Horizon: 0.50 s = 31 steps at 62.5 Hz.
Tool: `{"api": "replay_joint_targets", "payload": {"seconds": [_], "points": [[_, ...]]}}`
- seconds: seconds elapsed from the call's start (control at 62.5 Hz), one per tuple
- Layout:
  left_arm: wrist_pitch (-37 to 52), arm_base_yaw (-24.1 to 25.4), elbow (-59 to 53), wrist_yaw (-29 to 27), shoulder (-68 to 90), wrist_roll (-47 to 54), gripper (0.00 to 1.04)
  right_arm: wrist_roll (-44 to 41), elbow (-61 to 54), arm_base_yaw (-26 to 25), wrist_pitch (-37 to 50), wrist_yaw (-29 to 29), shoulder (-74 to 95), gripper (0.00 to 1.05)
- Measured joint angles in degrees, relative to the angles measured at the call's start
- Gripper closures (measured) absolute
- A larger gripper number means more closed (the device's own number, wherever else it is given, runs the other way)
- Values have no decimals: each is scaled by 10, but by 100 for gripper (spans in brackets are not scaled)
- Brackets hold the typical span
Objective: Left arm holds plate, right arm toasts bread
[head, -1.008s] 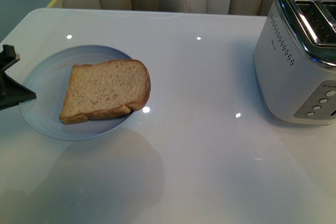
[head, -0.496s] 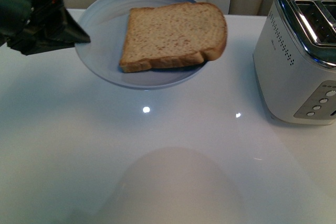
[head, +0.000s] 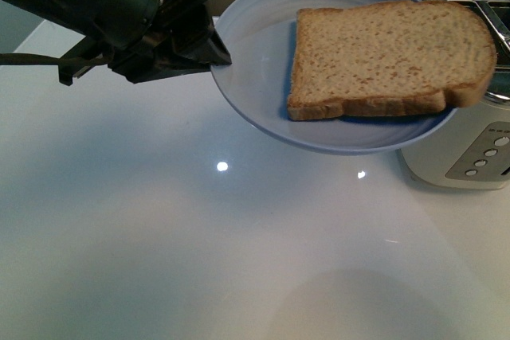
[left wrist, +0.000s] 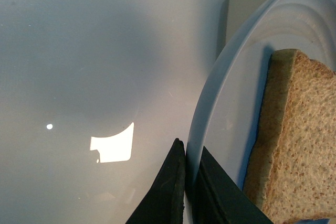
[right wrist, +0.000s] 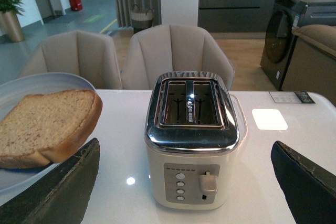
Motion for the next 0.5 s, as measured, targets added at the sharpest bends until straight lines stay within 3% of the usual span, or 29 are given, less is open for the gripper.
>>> {"api": "replay_joint_targets", "payload": {"seconds": [0.272,0.384,0.496], "points": [[0,-10,2,-1,-1,-13,102,0,0,0,0,0,0,9],[0,-10,2,1,-2,-15,102,34,80,2,-222,4,128,9],[1,-10,2,1,-2,-17,102,45,85,0,-253,-7,145,9]]}}
